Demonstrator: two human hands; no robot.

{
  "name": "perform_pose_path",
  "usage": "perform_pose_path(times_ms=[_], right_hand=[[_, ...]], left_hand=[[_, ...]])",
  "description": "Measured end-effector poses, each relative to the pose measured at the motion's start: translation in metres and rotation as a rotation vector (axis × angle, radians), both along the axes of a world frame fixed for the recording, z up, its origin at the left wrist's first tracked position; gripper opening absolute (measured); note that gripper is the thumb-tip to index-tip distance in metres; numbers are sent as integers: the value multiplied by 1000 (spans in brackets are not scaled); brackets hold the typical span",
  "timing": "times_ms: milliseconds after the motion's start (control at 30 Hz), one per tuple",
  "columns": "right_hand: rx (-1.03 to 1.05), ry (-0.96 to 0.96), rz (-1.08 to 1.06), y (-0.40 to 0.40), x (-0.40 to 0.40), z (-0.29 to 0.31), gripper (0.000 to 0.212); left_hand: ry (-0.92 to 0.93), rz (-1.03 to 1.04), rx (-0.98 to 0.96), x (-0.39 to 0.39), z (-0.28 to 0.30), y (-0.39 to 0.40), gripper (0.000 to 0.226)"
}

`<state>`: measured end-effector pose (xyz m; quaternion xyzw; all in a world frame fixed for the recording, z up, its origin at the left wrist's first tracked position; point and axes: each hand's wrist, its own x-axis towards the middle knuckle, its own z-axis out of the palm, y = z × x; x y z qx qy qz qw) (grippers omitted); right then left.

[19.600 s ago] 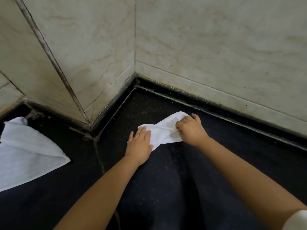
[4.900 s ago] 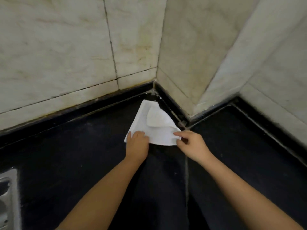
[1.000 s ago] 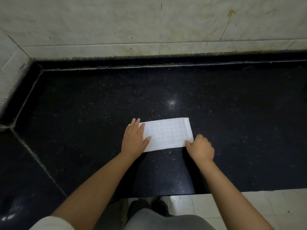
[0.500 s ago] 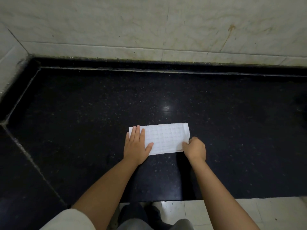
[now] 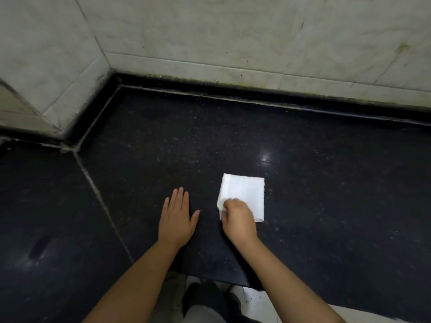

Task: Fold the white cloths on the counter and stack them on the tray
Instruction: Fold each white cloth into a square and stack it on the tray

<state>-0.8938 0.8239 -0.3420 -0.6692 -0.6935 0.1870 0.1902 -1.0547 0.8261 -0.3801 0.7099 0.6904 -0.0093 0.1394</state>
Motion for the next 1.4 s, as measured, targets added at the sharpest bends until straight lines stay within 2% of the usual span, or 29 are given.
perform_pose_path(times_ms=[100, 200, 400, 533, 633, 800, 900, 1000, 1067, 1200, 1300, 1400], right_hand=[[63, -119, 66, -7, -1, -17, 15], [88, -142, 91, -7, 6, -16, 25], [256, -236, 192, -6, 26, -20, 9], [155, -289, 175, -6, 27, -18, 30], [116, -276, 129, -4, 15, -11, 29], [83, -227, 62, 6, -1, -5, 41], [51, -81, -1, 11, 2, -9, 35], [56, 27, -31, 12, -1, -9, 7], [12, 3, -23, 15, -5, -6, 9], [-5, -199, 64, 16, -13, -11, 25], [-52, -222, 93, 18, -15, -8, 33], [-35, -246, 105, 24, -19, -2, 17]], left_hand=[[-1, 3, 2, 1, 0, 0, 95], [-13, 2, 12, 0, 0, 0, 95], [-9, 8, 20, -1, 0, 0, 95], [-8, 10, 10, 0, 1, 0, 95], [0, 10, 4, 0, 1, 0, 95], [5, 17, 12, 1, 1, 1, 95], [9, 18, 13, 0, 1, 1, 94], [-3, 21, 25, 0, 0, 1, 94], [4, 17, 26, 0, 0, 0, 94], [-7, 21, 21, 0, 1, 0, 94], [1, 16, 21, -1, 1, 1, 95], [-19, 20, 33, 0, 0, 0, 94]])
